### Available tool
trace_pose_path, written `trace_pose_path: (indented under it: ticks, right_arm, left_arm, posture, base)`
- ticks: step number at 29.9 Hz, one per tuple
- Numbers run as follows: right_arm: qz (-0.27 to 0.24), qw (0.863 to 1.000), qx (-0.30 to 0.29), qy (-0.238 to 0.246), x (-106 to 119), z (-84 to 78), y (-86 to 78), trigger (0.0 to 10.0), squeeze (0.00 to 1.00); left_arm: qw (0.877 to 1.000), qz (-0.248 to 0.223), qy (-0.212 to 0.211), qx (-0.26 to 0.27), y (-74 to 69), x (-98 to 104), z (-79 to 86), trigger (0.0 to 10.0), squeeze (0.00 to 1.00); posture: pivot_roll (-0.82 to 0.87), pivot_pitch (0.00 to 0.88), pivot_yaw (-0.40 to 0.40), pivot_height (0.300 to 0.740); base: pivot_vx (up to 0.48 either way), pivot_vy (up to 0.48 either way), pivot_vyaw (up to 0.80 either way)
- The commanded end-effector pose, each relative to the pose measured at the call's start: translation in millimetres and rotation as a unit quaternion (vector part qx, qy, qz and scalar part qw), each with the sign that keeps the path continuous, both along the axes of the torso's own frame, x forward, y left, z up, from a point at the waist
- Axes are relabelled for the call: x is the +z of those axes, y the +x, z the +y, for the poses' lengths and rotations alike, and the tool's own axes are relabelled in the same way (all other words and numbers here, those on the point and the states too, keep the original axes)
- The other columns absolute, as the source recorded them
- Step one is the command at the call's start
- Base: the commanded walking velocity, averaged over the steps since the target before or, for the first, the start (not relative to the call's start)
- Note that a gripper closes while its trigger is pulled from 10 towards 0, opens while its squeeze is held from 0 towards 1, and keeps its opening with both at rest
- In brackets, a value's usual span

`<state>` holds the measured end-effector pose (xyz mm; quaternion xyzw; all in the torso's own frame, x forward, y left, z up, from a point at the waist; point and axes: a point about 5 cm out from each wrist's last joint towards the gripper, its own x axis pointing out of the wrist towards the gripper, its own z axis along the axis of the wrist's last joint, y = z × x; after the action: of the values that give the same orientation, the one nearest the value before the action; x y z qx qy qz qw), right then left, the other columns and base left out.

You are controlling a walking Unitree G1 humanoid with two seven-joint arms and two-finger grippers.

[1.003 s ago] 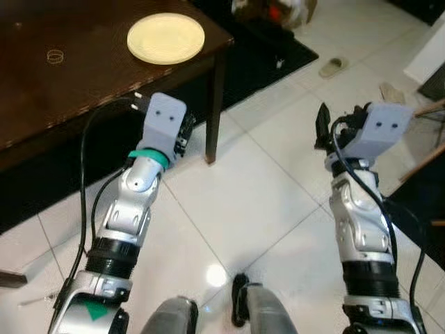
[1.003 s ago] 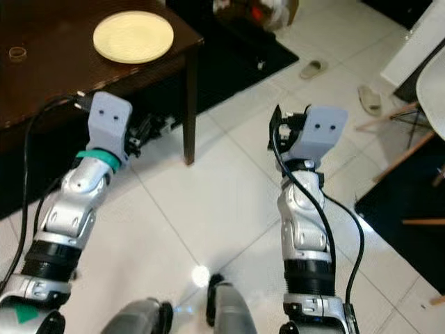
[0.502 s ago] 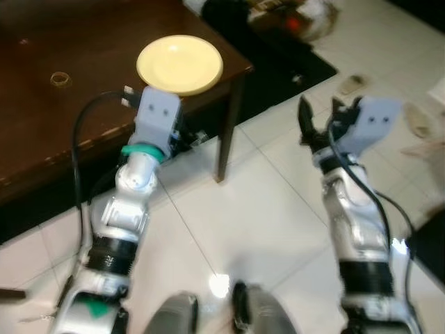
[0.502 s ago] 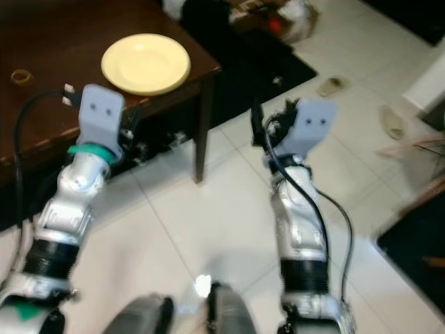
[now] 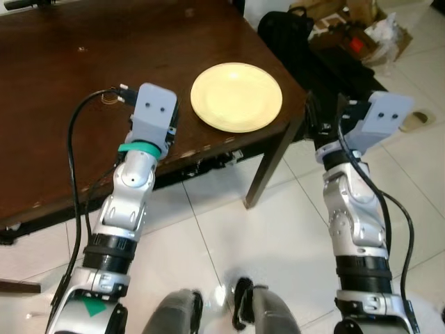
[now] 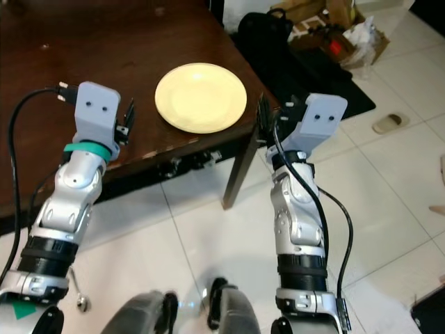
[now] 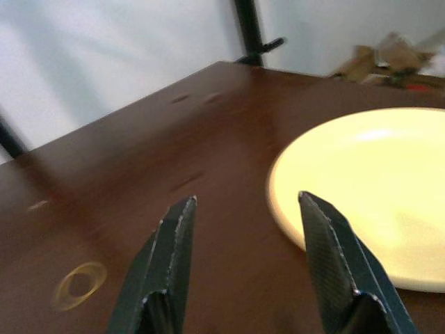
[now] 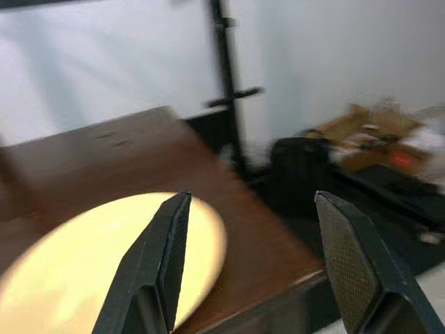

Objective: Setting the table

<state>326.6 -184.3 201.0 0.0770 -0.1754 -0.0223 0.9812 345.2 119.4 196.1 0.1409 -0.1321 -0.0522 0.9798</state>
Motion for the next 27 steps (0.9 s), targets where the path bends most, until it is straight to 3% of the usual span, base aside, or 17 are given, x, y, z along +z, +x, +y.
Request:
trace_pose_path:
  ticks: [1, 10, 27]
  right_arm:
    - [0.004, 1.0, -0.022, 0.001, -2.1, -6.5, -0.7, 10.0, 0.0]
    - [0.035, 0.992, -0.118, -0.023, -7.7, -29.4, -0.1, 10.0, 0.0]
    - [0.032, 0.993, -0.112, -0.029, -8.5, -24.8, 0.7, 10.0, 0.0]
  left_arm:
    - [1.0, 0.014, 0.004, -0.013, -1.2, -7.5, -1.6, 10.0, 0.0]
    - [0.996, 0.041, -0.004, -0.082, -0.4, -9.5, -14.6, 10.0, 0.0]
    - [0.993, 0.047, 0.002, -0.104, -3.9, -12.4, -18.5, 10.0, 0.0]
  posture:
    - [0.16, 0.106, 0.032, 0.74]
    - [0.16, 0.097, 0.039, 0.74]
    - [0.16, 0.098, 0.038, 0.74]
  base:
    - [0.48, 0.0, 0.0]
    - [0.405, 0.0, -0.36]
    - [0.0, 0.0, 0.0]
